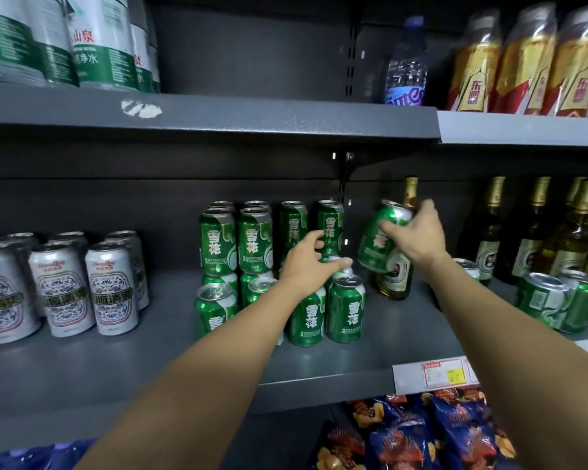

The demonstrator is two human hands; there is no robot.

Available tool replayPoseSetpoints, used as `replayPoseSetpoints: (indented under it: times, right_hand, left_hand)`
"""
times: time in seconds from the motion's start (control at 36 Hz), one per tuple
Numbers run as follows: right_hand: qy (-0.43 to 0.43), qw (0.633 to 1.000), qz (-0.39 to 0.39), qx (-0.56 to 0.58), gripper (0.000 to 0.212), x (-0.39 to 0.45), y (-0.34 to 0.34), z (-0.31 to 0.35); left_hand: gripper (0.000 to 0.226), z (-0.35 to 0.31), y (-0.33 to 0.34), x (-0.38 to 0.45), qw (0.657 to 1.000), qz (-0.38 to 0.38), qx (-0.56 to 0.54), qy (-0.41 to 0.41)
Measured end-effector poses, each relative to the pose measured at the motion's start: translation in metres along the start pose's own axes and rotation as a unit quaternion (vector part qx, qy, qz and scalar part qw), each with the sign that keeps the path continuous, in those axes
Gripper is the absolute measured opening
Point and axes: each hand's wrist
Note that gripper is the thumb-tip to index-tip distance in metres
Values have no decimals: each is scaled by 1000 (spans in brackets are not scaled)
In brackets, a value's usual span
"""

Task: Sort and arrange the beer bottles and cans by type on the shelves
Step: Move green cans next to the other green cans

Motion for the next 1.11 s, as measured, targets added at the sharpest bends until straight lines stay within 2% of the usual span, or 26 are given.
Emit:
replayPoseSetpoints:
  times: [0.08, 0.11, 0.17, 0.22, 0.25, 0.33, 0.44, 0.47, 0.53, 0.56, 0.61, 0.69, 0.78, 0.92, 1.11]
  right_hand:
    - [-13, 997, 37, 60, 36, 5, 17, 27]
    - [-24, 996, 47, 77, 32, 5, 24, 35]
    - [-37, 990, 73, 112, 29, 5, 39, 43]
    - [-41, 984, 93, 147, 38, 4, 52, 49]
    - [-31, 981, 110, 158, 41, 5, 58, 50]
    - [-2, 975, 160, 151, 31, 0, 75, 52]
    - [20, 982, 133, 134, 50, 0, 98, 56]
    - [16, 985, 124, 123, 51, 1, 103, 58]
    - [2, 988, 134, 82, 44, 4, 108, 60]
    - [-13, 988, 138, 65, 53, 5, 110, 61]
    - [-26, 988, 138, 58, 85, 6, 114, 60]
    - [-27, 985, 161, 57, 92, 5, 122, 56]
    - [-30, 982, 181, 47, 94, 2, 129, 51]
    - [-20, 980, 189, 54, 96, 2, 132, 49]
    - [-17, 978, 204, 35, 88, 5, 131, 45]
  left_hand:
    - [102, -6, 9, 1, 995, 75, -54, -36]
    - [100, -5, 10, 2, 995, 63, -60, -45]
    - [81, -1, 8, 8, 997, -3, -60, -50]
    - [64, 5, -2, 12, 995, -66, -49, -54]
    - [63, 9, -6, 14, 995, -82, -33, -50]
    - [71, 16, -18, 18, 993, -111, 16, -35]
    - [74, 22, -28, 22, 989, -135, 54, -37]
    - [69, 22, -31, 21, 982, -167, 75, -34]
    - [49, 23, -40, 15, 956, -278, 98, 6]
    - [37, 23, -45, 11, 938, -332, 96, 39]
    - [27, 24, -56, 4, 908, -398, 85, 99]
    - [32, 34, -69, 3, 878, -456, 71, 125]
    - [44, 44, -83, 5, 860, -503, 47, 77]
    - [54, 59, -99, 10, 853, -521, 15, -37]
    - [50, 63, -95, 10, 863, -502, 31, -46]
Point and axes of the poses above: each hand's wrist, its own x-axis towards the middle knuckle, its own y-axis out of the palm, z = x × y, and after that the axes turned 15 degrees about -y, right-handed
